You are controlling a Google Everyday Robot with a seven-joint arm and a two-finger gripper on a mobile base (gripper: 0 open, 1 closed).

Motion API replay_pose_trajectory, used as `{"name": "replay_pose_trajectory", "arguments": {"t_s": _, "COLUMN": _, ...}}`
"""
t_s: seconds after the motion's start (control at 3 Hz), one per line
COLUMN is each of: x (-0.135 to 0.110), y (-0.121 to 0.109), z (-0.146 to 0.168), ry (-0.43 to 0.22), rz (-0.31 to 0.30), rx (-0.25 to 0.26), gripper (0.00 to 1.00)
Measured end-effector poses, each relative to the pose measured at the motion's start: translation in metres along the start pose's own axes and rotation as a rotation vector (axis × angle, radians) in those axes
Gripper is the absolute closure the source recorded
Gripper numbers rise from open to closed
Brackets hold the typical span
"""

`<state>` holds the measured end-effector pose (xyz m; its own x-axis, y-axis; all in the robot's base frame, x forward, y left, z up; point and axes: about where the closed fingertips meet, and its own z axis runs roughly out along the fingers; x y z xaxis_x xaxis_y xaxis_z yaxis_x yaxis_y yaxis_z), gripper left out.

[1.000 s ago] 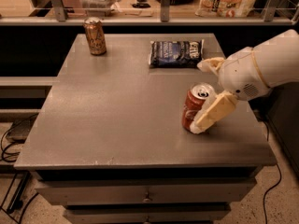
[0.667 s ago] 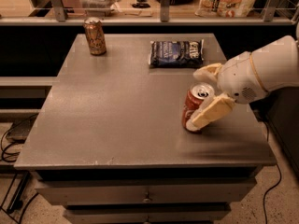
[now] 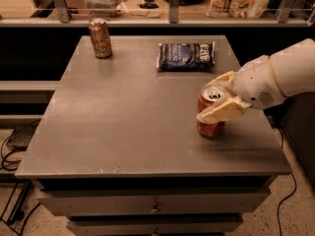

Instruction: Move coke can near orange can

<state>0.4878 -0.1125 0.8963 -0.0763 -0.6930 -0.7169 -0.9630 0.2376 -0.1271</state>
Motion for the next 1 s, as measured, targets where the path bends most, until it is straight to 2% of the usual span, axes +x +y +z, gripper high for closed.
{"name": "replay_pose_trajectory", "arguments": {"t_s": 0.33, "x": -0.0316, "y": -0.0091, "z": -0.0154, "ry": -0.020, "rz": -0.060, "rx": 0.012, "gripper": 0.88}}
{"name": "replay_pose_trajectory", "arguments": {"t_s": 0.67, "x": -0.0388, "y": -0.0110, "z": -0.0186, "ry": -0.025, "rz": -0.072, "rx": 0.018, "gripper": 1.00}}
{"name": "replay_pose_trajectory", "arguments": {"t_s": 1.0, "x": -0.0389, "y": -0.0110, "z": -0.0186, "ry": -0.025, "rz": -0.073, "rx": 0.018, "gripper": 1.00}}
